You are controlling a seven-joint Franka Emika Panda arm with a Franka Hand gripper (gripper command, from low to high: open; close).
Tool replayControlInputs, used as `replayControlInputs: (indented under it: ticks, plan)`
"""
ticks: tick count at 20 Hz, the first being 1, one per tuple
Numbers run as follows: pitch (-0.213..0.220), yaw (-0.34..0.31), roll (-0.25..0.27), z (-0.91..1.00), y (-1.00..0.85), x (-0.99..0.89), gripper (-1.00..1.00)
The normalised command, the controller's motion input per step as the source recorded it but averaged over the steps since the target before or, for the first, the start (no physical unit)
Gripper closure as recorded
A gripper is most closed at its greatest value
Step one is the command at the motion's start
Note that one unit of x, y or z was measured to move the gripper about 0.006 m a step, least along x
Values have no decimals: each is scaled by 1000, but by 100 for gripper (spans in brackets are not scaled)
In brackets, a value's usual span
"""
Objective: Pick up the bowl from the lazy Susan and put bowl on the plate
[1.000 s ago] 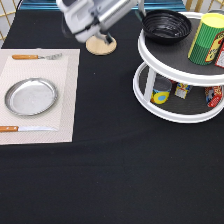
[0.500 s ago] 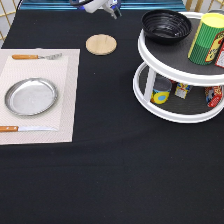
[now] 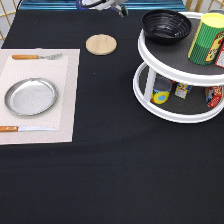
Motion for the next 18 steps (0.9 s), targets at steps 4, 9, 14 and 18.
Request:
replayControlInputs:
  ticks: [4, 9, 14, 18]
  plan:
    - [5, -57, -163, -220, 201, -495, -100]
    - [-47, -1, -108, -402, -6, -457, -100]
    - [-62, 8, -66, -417, -11, -249, -100]
    - [-1, -6, -72, -61, 233, 19, -100]
